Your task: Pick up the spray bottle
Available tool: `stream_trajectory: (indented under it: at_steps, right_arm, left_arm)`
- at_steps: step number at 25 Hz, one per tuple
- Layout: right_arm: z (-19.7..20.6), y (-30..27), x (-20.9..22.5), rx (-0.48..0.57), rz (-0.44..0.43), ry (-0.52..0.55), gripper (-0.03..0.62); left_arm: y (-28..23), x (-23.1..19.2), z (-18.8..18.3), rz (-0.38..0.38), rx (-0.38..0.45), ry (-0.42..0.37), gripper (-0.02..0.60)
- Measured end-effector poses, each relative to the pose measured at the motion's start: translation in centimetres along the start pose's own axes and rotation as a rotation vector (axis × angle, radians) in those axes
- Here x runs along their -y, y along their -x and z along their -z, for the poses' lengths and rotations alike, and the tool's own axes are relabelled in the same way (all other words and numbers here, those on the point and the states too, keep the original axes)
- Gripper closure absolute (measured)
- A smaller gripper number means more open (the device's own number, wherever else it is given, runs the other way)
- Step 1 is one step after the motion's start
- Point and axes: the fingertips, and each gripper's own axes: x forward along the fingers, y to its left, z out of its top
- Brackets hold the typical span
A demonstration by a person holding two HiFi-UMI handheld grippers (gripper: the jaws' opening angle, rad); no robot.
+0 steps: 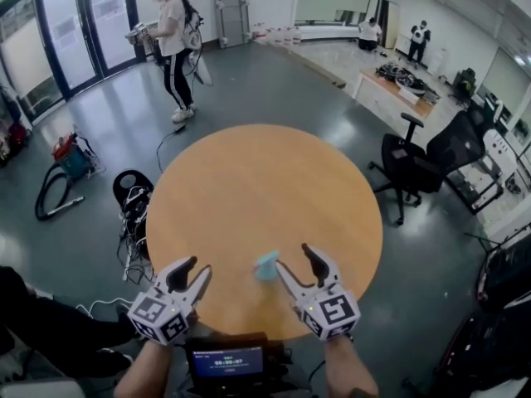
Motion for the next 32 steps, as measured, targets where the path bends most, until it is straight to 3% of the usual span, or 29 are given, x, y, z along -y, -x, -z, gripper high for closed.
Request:
stream_trajectory:
  at_steps: [10, 17, 23, 32]
  right_arm:
    - [6.9, -1.1, 0.3, -0.121, -0.053, -0.056, 0.258]
    - [12.1, -2.6, -0.1, -0.218, -0.103, -0.071, 0.219]
    - [17.0, -4.5, -0.3, -0.294, -0.113, -0.083, 0.172]
    - [21.4, -6.4, 0.0, -0.317, -0.102, -0.084, 0.141]
  left_arm:
    - [-1.6, -1.6, 5.6, -0.033, -0.079, 0.045, 0.371]
    - [-3.6, -2.2, 10.3, -0.017, -0.158, 0.083, 0.347]
    - [-4.5, -4.0, 14.2, -0.059, -0.207, 0.143, 0.345]
    - [-6.0, -5.1, 18.3, -0.078, -0.259, 0.159, 0.345]
